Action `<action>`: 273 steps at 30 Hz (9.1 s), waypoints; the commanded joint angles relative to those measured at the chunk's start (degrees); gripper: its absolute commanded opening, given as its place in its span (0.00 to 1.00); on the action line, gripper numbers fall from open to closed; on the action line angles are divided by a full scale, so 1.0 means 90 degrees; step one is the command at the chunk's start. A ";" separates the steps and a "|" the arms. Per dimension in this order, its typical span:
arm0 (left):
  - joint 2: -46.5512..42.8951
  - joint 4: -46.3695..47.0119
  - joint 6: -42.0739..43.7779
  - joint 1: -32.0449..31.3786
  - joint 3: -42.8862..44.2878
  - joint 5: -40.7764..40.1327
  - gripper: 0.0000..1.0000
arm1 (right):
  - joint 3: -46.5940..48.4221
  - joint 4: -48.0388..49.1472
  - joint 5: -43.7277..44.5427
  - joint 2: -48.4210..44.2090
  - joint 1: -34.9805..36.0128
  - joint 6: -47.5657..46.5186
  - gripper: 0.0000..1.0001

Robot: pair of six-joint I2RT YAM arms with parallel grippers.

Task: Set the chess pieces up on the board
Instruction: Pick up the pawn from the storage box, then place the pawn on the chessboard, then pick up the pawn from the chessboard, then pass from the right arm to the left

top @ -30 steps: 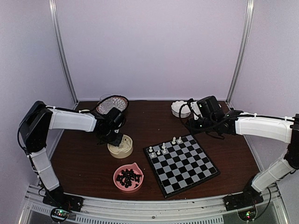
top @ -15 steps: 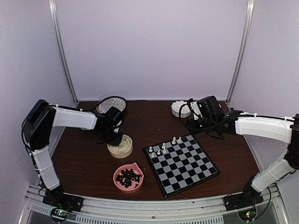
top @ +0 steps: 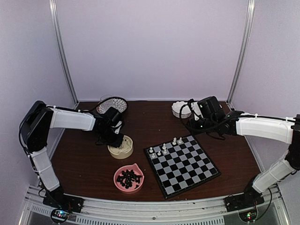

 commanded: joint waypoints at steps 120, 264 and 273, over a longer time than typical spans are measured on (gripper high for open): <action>-0.4515 0.2396 -0.0128 -0.0952 -0.2634 -0.1768 0.41 | 0.0239 -0.1392 0.0508 0.0618 0.3468 0.0765 0.57; -0.1432 0.4426 -0.1182 -0.2093 -0.1193 0.5362 0.46 | -0.1919 0.2040 -0.0214 -0.1053 0.3372 -0.1831 0.10; -0.0988 0.4552 -0.1424 -0.2152 -0.1001 0.5704 0.43 | -0.1982 0.2150 -0.0255 -0.1099 0.3495 -0.1952 0.10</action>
